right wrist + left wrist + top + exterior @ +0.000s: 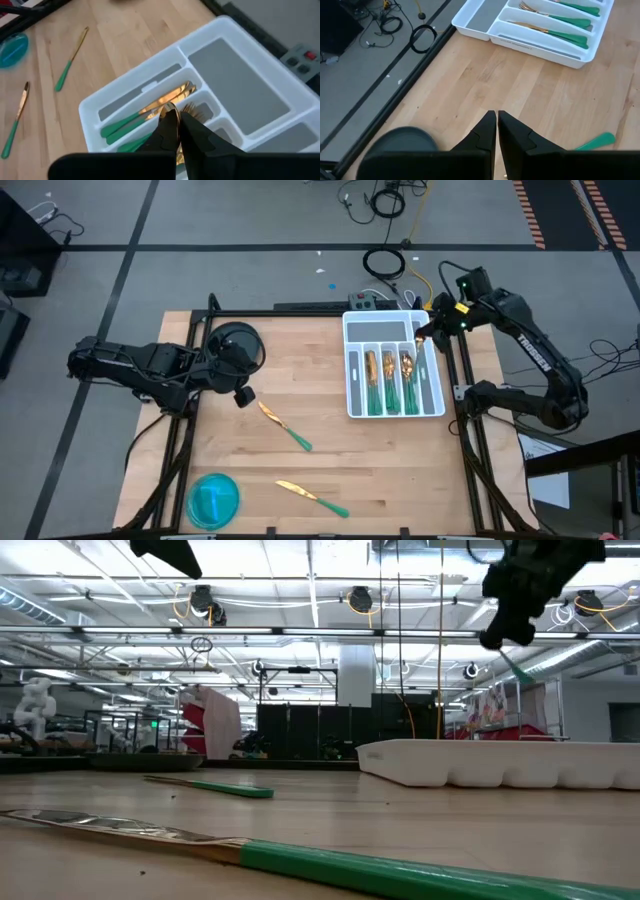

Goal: Sort silverware
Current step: Put the green spoon into the white silverware organizer, then put the green knife into the white silverware organizer

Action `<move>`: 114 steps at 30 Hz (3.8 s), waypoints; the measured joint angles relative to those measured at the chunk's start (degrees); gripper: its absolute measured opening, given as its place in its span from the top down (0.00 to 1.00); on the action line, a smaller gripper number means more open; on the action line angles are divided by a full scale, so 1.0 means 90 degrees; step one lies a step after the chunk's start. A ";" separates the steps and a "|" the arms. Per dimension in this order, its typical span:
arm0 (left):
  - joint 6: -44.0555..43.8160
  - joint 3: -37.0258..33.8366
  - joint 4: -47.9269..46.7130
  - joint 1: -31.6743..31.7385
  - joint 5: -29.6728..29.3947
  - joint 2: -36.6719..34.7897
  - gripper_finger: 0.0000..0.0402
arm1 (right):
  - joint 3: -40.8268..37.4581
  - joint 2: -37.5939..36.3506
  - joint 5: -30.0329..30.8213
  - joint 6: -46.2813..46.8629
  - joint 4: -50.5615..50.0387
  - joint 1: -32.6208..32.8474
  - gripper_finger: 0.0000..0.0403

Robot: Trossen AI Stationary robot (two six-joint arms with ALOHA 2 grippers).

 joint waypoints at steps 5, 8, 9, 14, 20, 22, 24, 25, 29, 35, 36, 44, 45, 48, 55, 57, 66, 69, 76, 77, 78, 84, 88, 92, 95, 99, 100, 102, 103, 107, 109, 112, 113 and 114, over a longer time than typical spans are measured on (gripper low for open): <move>-0.0055 0.0000 -0.0016 0.0000 0.0000 0.0000 0.93 | -0.0764 0.0185 -0.0433 -0.0201 0.0515 -0.0311 1.00; -0.0055 0.0000 -0.0018 0.0000 0.0000 0.0000 0.93 | -0.1167 0.0326 -0.0490 -0.0234 0.0852 -0.0458 1.00; -0.0058 0.0000 -0.0018 0.0000 0.0000 0.0000 0.93 | -0.1278 0.0369 -0.0503 -0.0234 0.0930 -0.0497 1.00; -0.0055 0.0000 -0.0021 0.0000 0.0000 0.0000 0.93 | -0.1673 0.0586 -0.0811 -0.0406 0.1146 -0.0676 1.00; -0.0056 0.0000 -0.0021 0.0000 0.0000 0.0000 0.93 | -0.1927 0.0977 -0.0819 -0.0563 0.1410 -0.0827 1.00; -0.0056 0.0000 -0.0021 0.0000 0.0000 0.0000 0.93 | -0.2001 0.1132 -0.0820 -0.0595 0.1514 -0.0860 1.00; -0.0058 0.0000 -0.0021 0.0000 0.0000 0.0000 0.93 | -0.2071 0.1302 -0.0818 -0.0574 0.1673 -0.0881 1.00; -0.0058 0.0000 -0.0021 0.0000 0.0000 0.0000 0.93 | -0.2090 0.1389 -0.0818 -0.0554 0.1728 -0.0882 1.00; -0.0058 0.0000 -0.0021 0.0000 0.0000 0.0000 0.93 | -0.2129 0.1739 -0.0808 -0.0545 0.1929 -0.0880 1.00; -0.0058 0.0000 -0.0021 0.0000 0.0000 0.0000 0.93 | -0.2134 0.2322 -0.0775 -0.0513 0.2035 -0.0880 1.00; -0.0059 0.0000 -0.0021 0.0000 0.0000 0.0001 0.93 | -0.2134 0.2403 -0.0772 -0.0513 0.2032 -0.0880 1.00; -0.0060 0.0000 -0.0021 0.0000 0.0000 0.0000 0.93 | -0.2141 0.2606 -0.0717 -0.0488 0.2139 -0.0877 1.00; -0.0060 0.0000 -0.0021 0.0000 0.0000 0.0000 0.93 | -0.2141 0.2606 -0.0684 -0.0489 0.2128 -0.0867 1.00; -0.0060 0.0000 -0.0021 0.0000 0.0000 0.0001 0.93 | -0.2141 0.2606 -0.0481 -0.0467 0.2138 -0.0740 1.00; -0.0060 0.0000 -0.0021 0.0000 0.0000 0.0001 0.93 | -0.2139 0.2604 0.0412 -0.0278 0.2211 -0.0232 1.00; -0.0060 0.0000 -0.0020 0.0000 0.0000 0.0002 0.93 | -0.2137 0.2598 0.0688 -0.0208 0.2232 -0.0086 1.00; -0.0060 0.0000 -0.0021 0.0000 0.0000 0.0002 0.93 | -0.2129 0.2591 0.1189 -0.0106 0.2287 0.0070 0.96; -0.0060 0.0000 -0.0020 0.0000 0.0000 0.0002 0.93 | -0.2127 0.2594 0.1301 -0.0110 0.2346 0.0055 0.90; -0.0056 0.0000 -0.0018 -0.0002 -0.0001 0.0002 0.93 | -0.2127 0.2593 0.1234 -0.0115 0.2279 0.0060 0.76; -0.0056 0.0000 -0.0019 0.0000 -0.0002 0.0002 0.93 | -0.2127 0.2585 0.1220 -0.0116 0.2267 0.0060 0.75; -0.0055 0.0000 -0.0018 0.0000 -0.0002 0.0002 0.93 | -0.2127 0.2569 0.1217 -0.0129 0.2254 0.0060 0.74; -0.0055 0.0000 -0.0018 -0.0001 -0.0002 0.0002 0.93 | -0.2132 0.2249 0.1324 -0.0113 0.2209 0.0057 0.72; -0.0053 0.0000 -0.0018 -0.0001 -0.0002 0.0002 0.93 | -0.2134 0.1860 0.1295 -0.0061 0.2200 0.0055 0.72; -0.0053 0.0000 -0.0018 0.0000 -0.0082 0.0002 0.93 | -0.2124 0.1469 0.1286 -0.0013 0.2086 0.0055 0.72; -0.0053 0.0000 -0.0018 0.0000 -0.0143 0.0002 0.93 | -0.1887 0.1128 0.1220 -0.0006 0.1743 0.0091 0.72; -0.0053 0.0000 -0.0016 -0.0001 -0.0148 0.0002 0.93 | -0.1187 0.0622 0.1220 0.0008 0.1213 0.0413 0.72; -0.0053 0.0000 -0.0016 -0.0002 -0.0148 0.0000 0.93 | -0.0957 0.0518 0.1220 0.0028 0.1112 0.0538 0.72; -0.0055 0.0000 0.0010 0.0000 -0.0148 0.0002 0.93 | -0.0487 0.0344 0.1220 0.0204 0.1018 0.0856 0.72; -0.0053 0.0000 0.0066 0.0000 -0.0143 0.0002 0.93 | -0.0270 0.0276 0.1219 0.0282 0.0953 0.1053 0.72; -0.0039 0.0000 0.0504 0.0000 0.0142 0.0004 0.93 | 0.0407 0.0168 0.1213 0.0518 0.0776 0.2084 0.72; 0.0000 0.0003 0.0722 0.0000 0.0361 0.0070 0.93 | 0.0577 0.0180 0.1215 0.0775 0.0779 0.2696 0.72; -0.0002 0.0005 0.0733 -0.0002 0.0615 0.0250 0.93 | 0.0605 0.0313 0.1482 0.1180 0.0783 0.3719 0.72; 0.0001 0.0005 0.0733 -0.0002 0.0667 0.0327 0.93 | 0.0605 0.0409 0.1651 0.1321 0.0768 0.4118 0.72; 0.0019 0.0005 0.0721 -0.0002 0.0696 0.0407 0.93 | 0.0605 0.0517 0.1811 0.1440 0.0751 0.4501 0.72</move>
